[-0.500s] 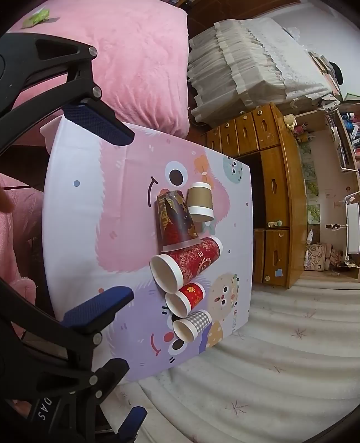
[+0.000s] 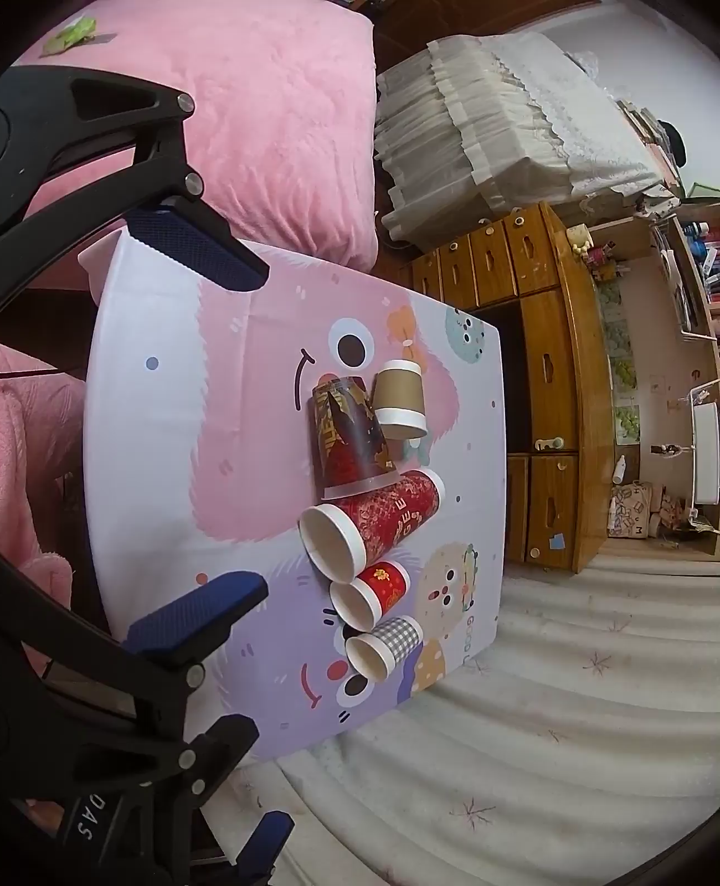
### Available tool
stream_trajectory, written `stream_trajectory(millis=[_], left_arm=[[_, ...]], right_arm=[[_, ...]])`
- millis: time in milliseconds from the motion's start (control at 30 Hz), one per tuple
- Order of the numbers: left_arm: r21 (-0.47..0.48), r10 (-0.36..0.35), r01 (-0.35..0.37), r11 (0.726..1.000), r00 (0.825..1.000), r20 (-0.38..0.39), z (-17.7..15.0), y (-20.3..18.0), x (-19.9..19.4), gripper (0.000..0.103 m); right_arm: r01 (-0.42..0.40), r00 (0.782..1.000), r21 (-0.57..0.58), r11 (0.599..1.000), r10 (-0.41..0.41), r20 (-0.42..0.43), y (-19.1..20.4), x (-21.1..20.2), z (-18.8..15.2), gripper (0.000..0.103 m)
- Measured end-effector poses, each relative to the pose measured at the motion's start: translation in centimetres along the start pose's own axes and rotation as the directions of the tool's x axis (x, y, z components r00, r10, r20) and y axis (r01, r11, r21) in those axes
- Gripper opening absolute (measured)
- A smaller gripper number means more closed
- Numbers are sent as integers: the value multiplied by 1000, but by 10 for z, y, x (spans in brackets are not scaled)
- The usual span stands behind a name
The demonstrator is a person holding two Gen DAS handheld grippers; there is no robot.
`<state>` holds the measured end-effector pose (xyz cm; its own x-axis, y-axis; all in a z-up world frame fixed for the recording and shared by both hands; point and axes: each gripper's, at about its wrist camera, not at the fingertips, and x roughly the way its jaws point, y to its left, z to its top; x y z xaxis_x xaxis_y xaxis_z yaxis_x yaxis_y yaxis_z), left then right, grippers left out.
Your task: Flip cup upright
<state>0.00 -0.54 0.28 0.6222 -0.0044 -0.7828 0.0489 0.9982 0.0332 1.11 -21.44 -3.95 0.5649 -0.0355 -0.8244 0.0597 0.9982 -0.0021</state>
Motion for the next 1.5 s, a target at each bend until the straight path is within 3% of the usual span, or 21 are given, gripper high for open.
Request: stream_trajectory(millis=[1033,1067,1500], left_arm=[[-1,-11,11,1000,1000,-11,-1,-4,3,100],[-3,-13,13,1000,1000,-12,-19,-1,-1,100],[-8,-5,5,1000,1000,-31,-42,-4,-15,100]], right_arm=[[0,1000,1,1000,0,-5,-1,-5,-5,103],[-1,1000,1,1000,1,-6,0,-6,-5,103],[-16,1000,4,1000,17,-19,-11,-12,-30,103]])
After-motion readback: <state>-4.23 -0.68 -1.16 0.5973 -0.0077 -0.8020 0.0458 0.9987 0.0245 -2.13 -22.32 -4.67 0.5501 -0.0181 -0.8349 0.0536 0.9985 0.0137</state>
